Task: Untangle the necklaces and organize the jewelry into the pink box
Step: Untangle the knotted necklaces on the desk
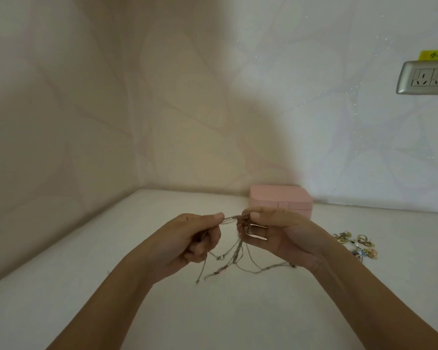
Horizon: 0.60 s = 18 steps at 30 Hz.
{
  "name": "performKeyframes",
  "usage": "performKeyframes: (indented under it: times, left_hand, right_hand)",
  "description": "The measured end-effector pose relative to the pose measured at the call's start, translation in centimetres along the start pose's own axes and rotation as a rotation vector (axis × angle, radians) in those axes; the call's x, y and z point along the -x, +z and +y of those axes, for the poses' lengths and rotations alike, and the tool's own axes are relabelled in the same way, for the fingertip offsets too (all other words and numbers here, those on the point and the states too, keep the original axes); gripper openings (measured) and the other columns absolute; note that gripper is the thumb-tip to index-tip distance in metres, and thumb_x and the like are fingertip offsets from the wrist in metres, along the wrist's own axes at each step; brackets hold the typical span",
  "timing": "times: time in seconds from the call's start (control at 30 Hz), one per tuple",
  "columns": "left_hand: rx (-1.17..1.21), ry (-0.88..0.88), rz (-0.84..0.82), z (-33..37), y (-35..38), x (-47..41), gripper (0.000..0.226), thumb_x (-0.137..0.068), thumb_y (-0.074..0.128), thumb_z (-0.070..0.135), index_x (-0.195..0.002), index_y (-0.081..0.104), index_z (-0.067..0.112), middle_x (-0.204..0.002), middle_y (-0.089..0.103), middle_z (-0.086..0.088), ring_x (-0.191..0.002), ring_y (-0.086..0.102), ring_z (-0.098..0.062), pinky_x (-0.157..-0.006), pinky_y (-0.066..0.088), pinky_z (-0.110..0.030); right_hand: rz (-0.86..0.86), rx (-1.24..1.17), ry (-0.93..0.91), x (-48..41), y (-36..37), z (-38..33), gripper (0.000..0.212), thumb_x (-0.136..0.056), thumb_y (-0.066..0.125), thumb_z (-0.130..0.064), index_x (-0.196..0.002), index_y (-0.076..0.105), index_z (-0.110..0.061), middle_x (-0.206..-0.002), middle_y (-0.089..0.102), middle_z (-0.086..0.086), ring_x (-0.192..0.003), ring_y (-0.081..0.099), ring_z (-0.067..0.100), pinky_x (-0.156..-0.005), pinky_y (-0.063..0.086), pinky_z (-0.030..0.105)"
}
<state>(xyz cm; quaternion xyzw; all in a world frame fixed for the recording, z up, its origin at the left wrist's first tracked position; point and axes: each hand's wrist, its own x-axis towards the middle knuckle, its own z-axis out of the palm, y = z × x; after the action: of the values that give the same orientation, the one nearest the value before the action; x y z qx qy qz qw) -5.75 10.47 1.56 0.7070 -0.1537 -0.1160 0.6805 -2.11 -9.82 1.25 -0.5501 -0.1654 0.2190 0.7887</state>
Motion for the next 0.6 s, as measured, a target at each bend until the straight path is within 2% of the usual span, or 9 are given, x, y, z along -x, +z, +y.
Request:
performKeyframes:
  times: [0.13,0.2,0.27,0.33,0.4,0.5,0.6]
  left_hand:
    - [-0.12,-0.097,-0.131,-0.2,0.2,0.2,0.037,-0.077,0.063,0.03,-0.046,0.059,0.011,-0.039,0.032,-0.001,-0.045,0.018,-0.015,-0.047,0.014,-0.026]
    - [-0.179,-0.153,-0.153,-0.2,0.3,0.3,0.037,-0.079,0.065,0.034,-0.051,0.064,0.01,-0.039,0.037,-0.003,-0.04,0.022,-0.013,-0.046,0.015,-0.025]
    - [-0.2,-0.171,-0.113,-0.3,0.2,0.2,0.037,-0.079,0.058,0.039,-0.061,0.07,0.01,-0.045,0.049,-0.004,-0.041,0.025,-0.01,-0.044,0.018,-0.021]
    - [-0.17,-0.13,-0.014,-0.5,0.1,-0.1,0.034,-0.08,0.059,0.041,-0.077,0.074,0.01,-0.06,0.062,-0.004,-0.046,0.026,-0.009,-0.044,0.021,-0.018]
    - [-0.175,-0.068,0.069,-0.7,0.1,-0.4,0.03,-0.079,0.063,0.038,-0.09,0.073,0.012,-0.069,0.064,0.005,-0.049,0.026,-0.008,-0.045,0.023,-0.016]
    - [-0.225,-0.027,0.122,-1.0,0.5,-0.6,0.033,-0.075,0.068,0.036,-0.101,0.07,0.015,-0.055,0.052,0.019,-0.046,0.031,-0.002,-0.048,0.028,-0.013]
    - [-0.223,0.019,0.129,-1.5,1.3,-0.9,0.034,-0.073,0.069,0.035,-0.101,0.071,0.015,-0.052,0.047,0.019,-0.047,0.031,-0.002,-0.047,0.028,-0.013]
  right_hand:
    - [0.025,0.054,0.02,0.0,0.1,0.0,0.012,-0.075,0.058,-0.005,-0.079,0.069,-0.004,-0.077,0.064,0.009,-0.071,0.062,0.019,-0.075,0.054,0.03]
    - [0.061,0.092,0.036,-0.2,0.4,0.2,0.012,-0.084,0.053,0.0,-0.083,0.064,-0.002,-0.072,0.061,0.008,-0.063,0.058,0.017,-0.068,0.052,0.028]
    - [0.093,0.119,0.028,-0.2,0.6,0.4,0.015,-0.092,0.048,0.001,-0.086,0.061,-0.002,-0.064,0.056,0.006,-0.055,0.051,0.014,-0.061,0.049,0.026]
    - [0.108,0.192,-0.018,0.0,0.8,0.3,0.014,-0.094,0.049,-0.002,-0.088,0.061,-0.004,-0.057,0.051,0.003,-0.05,0.044,0.011,-0.058,0.044,0.024]
    - [0.134,0.344,-0.084,0.2,0.9,0.1,0.014,-0.095,0.051,-0.006,-0.088,0.063,-0.006,-0.054,0.051,0.002,-0.049,0.045,0.01,-0.054,0.041,0.021]
    - [0.211,0.689,-0.214,0.4,1.6,0.3,0.012,-0.097,0.051,-0.014,-0.09,0.061,-0.013,-0.046,0.051,0.001,-0.04,0.043,0.009,-0.044,0.036,0.019]
    - [0.214,0.895,-0.31,0.5,2.4,0.8,0.012,-0.099,0.047,-0.021,-0.091,0.056,-0.02,-0.04,0.051,-0.001,-0.034,0.041,0.011,-0.04,0.035,0.019]
